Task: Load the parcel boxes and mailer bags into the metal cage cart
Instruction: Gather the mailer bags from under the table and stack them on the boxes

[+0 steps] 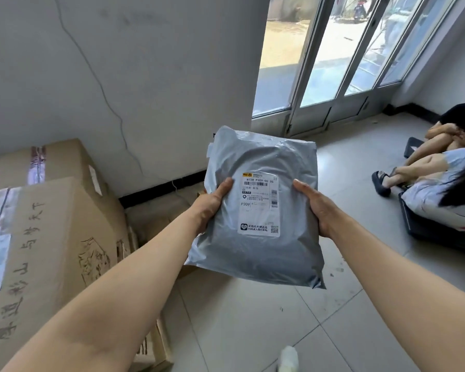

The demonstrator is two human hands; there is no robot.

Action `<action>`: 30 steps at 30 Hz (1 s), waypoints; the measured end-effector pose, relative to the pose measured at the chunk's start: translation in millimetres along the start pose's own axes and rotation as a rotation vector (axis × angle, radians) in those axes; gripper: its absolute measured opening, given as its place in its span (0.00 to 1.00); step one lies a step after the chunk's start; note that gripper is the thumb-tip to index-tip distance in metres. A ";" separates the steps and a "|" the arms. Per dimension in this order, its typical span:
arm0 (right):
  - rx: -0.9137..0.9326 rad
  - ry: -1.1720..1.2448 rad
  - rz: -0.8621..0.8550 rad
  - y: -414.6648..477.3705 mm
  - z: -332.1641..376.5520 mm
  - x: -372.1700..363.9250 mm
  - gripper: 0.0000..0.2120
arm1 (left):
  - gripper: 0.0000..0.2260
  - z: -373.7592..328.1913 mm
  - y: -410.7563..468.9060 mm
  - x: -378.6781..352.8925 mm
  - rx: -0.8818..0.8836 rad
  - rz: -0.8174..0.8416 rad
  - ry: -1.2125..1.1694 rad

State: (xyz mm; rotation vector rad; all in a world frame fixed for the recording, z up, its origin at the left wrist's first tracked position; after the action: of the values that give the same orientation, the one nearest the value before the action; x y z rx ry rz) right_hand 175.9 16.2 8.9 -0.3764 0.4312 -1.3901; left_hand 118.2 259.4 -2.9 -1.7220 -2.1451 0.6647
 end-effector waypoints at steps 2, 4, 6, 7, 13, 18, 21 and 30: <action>-0.025 -0.038 0.056 29.7 7.9 -6.2 0.32 | 0.55 -1.6 18.0 3.0 0.020 -0.052 -0.028; -0.037 -0.080 0.096 58.5 17.7 -10.3 0.29 | 0.54 -4.6 33.6 3.5 0.036 -0.105 -0.057; -0.044 -0.112 0.143 86.5 30.6 -12.8 0.26 | 0.57 -7.3 52.2 1.1 0.051 -0.163 -0.095; -0.050 -0.134 0.165 100.3 37.3 -13.0 0.25 | 0.56 -11.2 59.0 -2.0 0.052 -0.193 -0.108; -0.139 -0.238 0.301 172.9 54.6 -27.2 0.22 | 0.38 -12.4 99.1 -9.1 0.113 -0.318 -0.192; -0.227 -0.318 0.381 228.7 38.5 -58.2 0.26 | 0.46 5.9 127.1 15.1 0.161 -0.430 -0.241; -0.259 -0.340 0.395 261.4 24.9 -74.0 0.21 | 0.42 20.1 150.1 26.8 0.226 -0.433 -0.252; -0.317 -0.372 0.364 364.5 -15.5 -102.2 0.22 | 0.50 47.4 250.4 57.5 0.306 -0.407 -0.218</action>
State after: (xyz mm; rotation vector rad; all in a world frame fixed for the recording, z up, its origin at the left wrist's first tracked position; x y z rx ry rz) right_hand 467.1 169.8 -178.5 -0.7612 0.3882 -0.8727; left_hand 288.1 350.2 -179.3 -1.0567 -2.2925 1.0307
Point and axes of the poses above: each hand's wrist, its own y-axis towards the middle knuckle, its own x-axis out of the back of the hand, z = x × y, the point moved 10 cm from there along y, towards the middle knuckle, and after that the axes turned 2 degrees about -y, right-handed, at the moved point
